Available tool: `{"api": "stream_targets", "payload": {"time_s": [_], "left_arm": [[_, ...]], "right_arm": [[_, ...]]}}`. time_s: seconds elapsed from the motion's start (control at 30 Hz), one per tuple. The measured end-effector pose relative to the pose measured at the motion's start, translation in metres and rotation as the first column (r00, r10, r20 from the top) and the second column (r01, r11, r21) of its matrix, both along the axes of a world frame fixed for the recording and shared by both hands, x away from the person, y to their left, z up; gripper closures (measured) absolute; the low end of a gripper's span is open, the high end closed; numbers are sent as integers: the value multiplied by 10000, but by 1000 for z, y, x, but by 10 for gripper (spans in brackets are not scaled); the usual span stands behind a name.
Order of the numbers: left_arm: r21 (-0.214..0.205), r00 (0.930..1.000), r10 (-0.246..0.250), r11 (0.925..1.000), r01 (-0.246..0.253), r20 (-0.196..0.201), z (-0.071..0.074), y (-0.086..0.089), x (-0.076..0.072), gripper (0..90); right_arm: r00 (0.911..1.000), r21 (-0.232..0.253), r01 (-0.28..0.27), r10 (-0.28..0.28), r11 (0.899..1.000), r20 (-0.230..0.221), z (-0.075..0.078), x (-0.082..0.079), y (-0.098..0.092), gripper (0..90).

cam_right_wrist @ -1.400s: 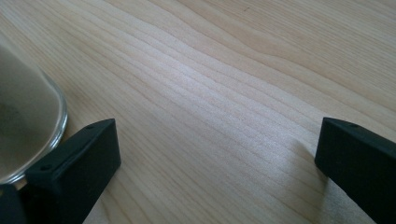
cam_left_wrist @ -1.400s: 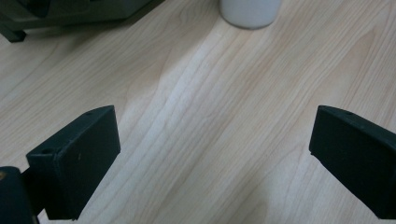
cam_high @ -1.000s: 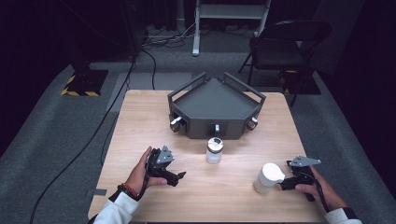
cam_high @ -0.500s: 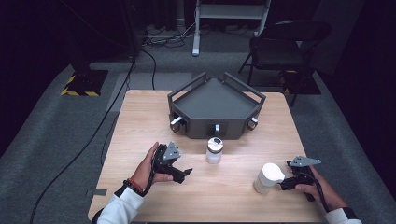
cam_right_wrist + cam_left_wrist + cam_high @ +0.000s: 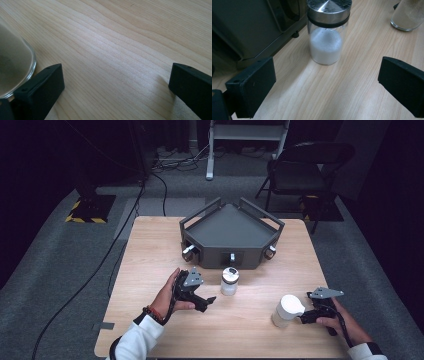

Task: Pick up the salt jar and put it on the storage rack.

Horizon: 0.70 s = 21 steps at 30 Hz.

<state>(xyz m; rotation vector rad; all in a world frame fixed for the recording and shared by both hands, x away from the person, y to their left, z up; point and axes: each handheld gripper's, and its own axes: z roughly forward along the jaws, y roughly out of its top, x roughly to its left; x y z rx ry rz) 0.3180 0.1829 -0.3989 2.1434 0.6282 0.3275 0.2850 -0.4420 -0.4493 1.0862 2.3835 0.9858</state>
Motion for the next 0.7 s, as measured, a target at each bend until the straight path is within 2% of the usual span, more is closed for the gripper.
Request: {"api": "stream_targets", "payload": {"time_s": [0.23, 0.37, 0.7], "left_arm": [[-236, 9998, -200, 9995, 201, 37, -1, -10, 6, 10], [-130, 9996, -283, 9995, 283, 11, -3, -18, 10, 11], [-365, 9993, -375, 9986, 376, 15, -9, -31, 19, 10]], "right_arm": [[10000, 1, -27, 27, 10000, 6, 0, 0, 0, 0], [10000, 2, -29, 29, 10000, 7, 0, 0, 0, 0], [10000, 2, -29, 29, 10000, 7, 0, 0, 0, 0]]}}
